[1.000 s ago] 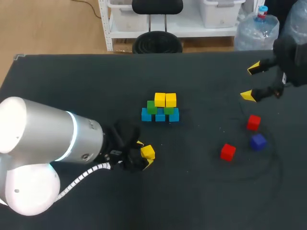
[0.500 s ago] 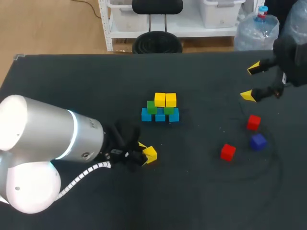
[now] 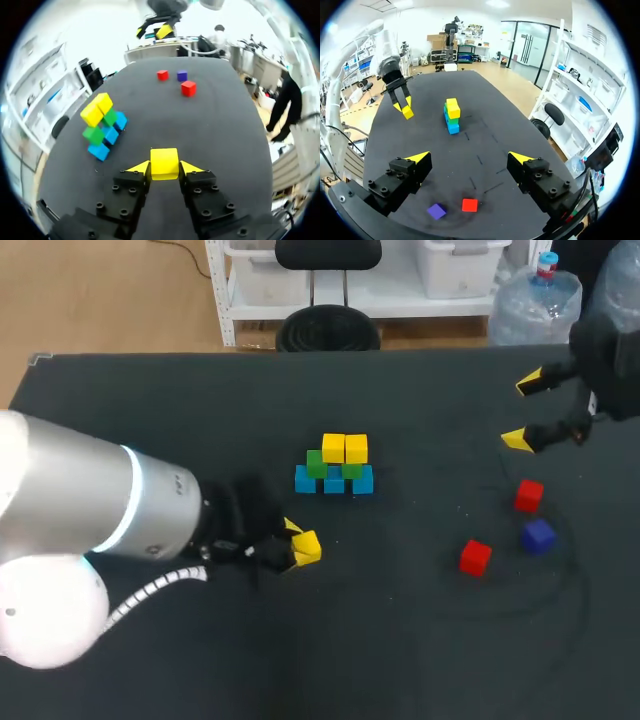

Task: Place the blue cubes, place green cubes on the blue cubes, place the yellow cubes on the green cubes, then place the red cubes on the yellow cubes, and place purple cube on the red cubes.

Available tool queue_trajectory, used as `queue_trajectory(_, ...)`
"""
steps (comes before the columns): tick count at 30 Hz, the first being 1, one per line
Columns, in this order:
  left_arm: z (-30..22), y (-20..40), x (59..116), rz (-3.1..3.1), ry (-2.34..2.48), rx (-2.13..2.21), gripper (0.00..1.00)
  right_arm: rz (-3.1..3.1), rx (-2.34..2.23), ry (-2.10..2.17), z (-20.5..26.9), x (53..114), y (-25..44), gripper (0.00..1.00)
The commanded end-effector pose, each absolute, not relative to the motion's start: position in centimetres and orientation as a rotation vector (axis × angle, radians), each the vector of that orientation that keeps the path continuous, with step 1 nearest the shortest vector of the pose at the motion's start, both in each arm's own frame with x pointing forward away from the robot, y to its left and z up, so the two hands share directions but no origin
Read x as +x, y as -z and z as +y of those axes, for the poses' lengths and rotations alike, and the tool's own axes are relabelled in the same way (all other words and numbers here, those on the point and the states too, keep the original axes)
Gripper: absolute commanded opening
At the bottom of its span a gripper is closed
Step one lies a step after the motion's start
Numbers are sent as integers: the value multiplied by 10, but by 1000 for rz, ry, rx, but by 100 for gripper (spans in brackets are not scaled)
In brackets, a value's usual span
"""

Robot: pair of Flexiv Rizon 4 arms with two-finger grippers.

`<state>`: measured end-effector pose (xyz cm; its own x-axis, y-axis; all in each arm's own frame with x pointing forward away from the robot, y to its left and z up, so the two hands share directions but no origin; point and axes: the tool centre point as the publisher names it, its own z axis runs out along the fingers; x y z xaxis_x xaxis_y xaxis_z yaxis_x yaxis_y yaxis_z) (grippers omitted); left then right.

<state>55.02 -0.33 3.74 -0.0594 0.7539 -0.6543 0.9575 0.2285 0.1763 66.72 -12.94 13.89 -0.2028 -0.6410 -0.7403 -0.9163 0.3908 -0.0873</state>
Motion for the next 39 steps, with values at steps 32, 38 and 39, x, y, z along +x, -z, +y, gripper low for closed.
queue_trajectory(32, 19, -84, 597, 1550, 631, 2079, 0, 1932, -1335, -495, -130, 668, -138, 100)
queue_trajectory(38, 20, -85, 597, 1551, 629, 2077, 0, 1932, -1335, -495, -130, 668, -138, 100)
queue_trajectory(39, 20, -85, 597, 1551, 629, 2077, 0, 1932, -1335, -495, -130, 668, -138, 100)
